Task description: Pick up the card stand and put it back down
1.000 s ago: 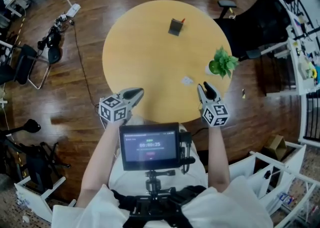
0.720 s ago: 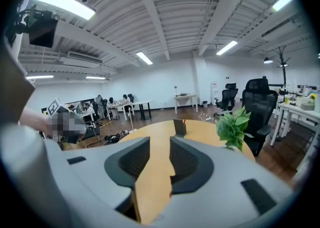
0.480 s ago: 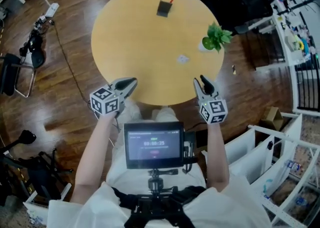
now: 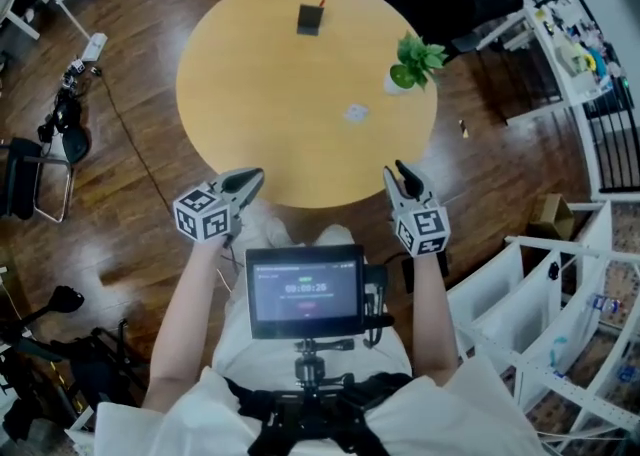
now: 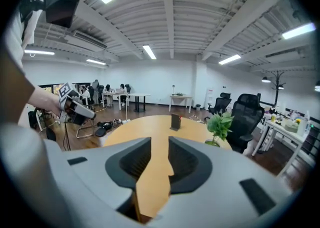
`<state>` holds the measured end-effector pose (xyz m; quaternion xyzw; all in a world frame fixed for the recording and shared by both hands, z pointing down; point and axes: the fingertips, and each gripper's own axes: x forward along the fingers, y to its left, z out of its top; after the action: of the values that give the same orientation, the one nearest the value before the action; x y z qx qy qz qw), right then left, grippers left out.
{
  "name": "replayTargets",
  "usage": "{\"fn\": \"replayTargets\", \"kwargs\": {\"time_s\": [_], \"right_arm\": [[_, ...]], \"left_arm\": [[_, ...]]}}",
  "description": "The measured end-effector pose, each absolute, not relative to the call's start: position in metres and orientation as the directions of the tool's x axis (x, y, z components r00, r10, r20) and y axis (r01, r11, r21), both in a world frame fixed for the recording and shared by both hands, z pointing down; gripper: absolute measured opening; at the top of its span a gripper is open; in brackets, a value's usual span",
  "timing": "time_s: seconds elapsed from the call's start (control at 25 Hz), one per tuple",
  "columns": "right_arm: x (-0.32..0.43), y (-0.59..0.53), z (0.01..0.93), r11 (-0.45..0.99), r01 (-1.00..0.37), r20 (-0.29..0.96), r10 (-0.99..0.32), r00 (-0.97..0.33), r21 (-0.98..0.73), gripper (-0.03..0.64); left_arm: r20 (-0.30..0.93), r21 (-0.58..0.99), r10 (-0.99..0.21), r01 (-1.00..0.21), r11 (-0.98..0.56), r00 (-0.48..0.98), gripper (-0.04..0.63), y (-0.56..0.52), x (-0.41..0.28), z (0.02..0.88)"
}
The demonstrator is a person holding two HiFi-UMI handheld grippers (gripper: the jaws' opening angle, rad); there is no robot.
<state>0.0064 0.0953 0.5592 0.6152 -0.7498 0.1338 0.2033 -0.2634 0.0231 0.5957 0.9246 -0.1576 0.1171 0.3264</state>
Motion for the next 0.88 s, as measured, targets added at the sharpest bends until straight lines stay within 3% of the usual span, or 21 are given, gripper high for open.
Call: {"fn": "replayTargets", "kwargs": {"time_s": [0.44,0.88], "right_arm": [[0.036,0.129,0.540,0.150,-0.986,0.397,-0.902,-0.169,-0.079,0.114],[0.101,0.209,0.521,0.102,-0.977,0.376,-0.911,-0.167,-0.187,0.112]], "left_arm": [[0.363,0.545,-0.247,-0.420,-0.725,0.898,0.000,0.067,-0.268,0.577],[0.397,0.572,-0.214,-0.423,-0.703,0.893,0.000,0.136,-0.204,0.574]]}}
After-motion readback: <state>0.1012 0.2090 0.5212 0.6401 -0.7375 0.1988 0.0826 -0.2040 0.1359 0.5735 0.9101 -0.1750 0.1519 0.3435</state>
